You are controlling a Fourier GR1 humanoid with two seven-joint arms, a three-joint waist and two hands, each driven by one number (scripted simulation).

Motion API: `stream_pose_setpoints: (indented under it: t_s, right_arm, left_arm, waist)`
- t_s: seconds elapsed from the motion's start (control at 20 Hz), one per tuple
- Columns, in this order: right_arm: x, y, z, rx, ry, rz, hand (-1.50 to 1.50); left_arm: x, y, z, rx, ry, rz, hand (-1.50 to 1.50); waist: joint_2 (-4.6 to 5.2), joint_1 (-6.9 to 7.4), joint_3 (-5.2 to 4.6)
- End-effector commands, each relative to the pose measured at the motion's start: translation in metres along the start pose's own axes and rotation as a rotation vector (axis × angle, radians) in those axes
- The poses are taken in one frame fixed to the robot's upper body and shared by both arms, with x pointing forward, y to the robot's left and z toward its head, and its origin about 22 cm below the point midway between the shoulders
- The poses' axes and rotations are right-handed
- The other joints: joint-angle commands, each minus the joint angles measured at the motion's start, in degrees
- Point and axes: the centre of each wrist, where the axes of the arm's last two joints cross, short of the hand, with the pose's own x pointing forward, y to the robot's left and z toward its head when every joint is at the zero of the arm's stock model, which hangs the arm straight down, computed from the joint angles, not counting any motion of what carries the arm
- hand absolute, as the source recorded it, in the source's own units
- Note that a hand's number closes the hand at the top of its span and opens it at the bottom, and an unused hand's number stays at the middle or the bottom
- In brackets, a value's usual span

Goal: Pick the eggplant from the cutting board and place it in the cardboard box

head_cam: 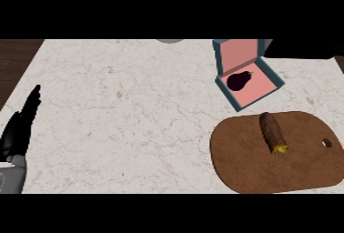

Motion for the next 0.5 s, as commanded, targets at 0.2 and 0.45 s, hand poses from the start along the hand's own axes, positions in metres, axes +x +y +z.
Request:
stream_pose_setpoints:
  t_s: [0.2,0.45]
  right_arm:
    - [-0.035,-0.091,0.024,0.006,0.000,0.033,-1.50]
    - [-0.035,-0.146,0.035,0.083,0.040,0.085,-1.50]
  left_arm:
    - [-0.008,0.005,0.000,-0.004,0.019,0.004,0.00]
    - [0.006,-0.016,0.000,0.001,0.004,0.000,0.00]
  waist:
    - [-0.42,-0.96,-0.03]
    - [-0.25,-0.84,0.04]
